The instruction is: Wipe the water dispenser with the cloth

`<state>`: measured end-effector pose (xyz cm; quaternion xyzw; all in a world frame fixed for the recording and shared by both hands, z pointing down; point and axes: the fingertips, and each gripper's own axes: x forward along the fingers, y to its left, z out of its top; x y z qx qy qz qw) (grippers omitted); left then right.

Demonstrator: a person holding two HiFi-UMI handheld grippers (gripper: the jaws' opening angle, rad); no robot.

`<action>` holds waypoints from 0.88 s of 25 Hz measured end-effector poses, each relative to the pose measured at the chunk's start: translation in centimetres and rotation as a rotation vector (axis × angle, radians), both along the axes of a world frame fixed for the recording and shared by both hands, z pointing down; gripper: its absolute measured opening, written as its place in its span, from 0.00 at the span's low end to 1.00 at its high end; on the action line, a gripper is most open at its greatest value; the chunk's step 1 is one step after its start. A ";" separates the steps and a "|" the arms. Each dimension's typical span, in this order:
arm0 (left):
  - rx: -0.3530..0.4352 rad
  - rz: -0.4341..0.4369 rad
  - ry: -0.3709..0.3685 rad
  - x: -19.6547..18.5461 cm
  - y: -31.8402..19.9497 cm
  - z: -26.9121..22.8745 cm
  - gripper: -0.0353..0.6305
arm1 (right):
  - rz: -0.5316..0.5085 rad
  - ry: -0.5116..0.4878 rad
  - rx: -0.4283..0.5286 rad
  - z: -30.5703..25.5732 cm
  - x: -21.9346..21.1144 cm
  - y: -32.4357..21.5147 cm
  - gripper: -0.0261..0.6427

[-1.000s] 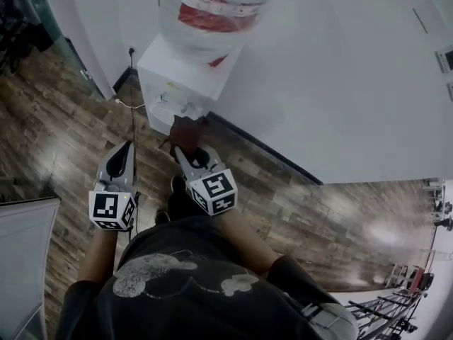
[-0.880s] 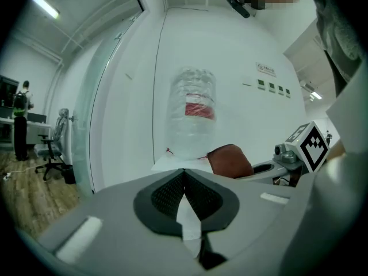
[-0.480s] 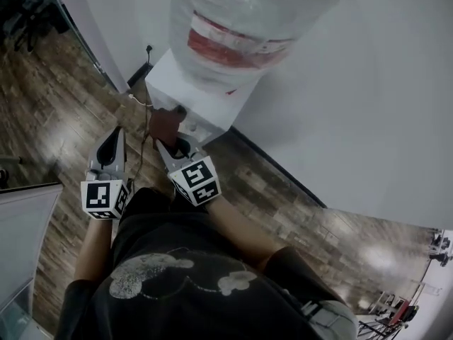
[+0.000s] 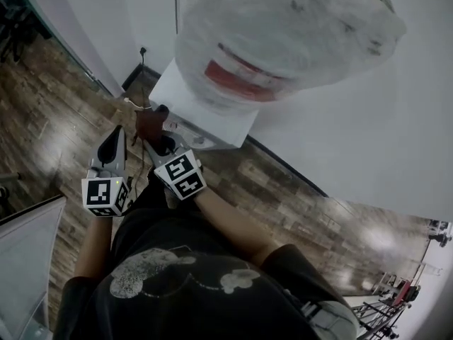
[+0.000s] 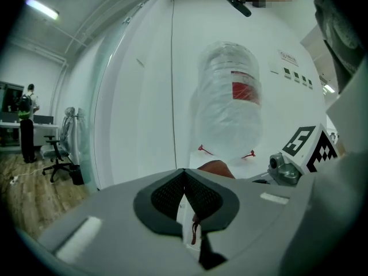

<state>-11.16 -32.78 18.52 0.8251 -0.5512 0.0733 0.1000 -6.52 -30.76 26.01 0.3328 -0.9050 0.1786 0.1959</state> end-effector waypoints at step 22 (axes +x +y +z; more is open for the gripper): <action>-0.076 0.158 0.022 -0.7 -6.0 3.6 0.08 | 0.380 0.064 -0.115 5.0 3.7 -6.0 0.13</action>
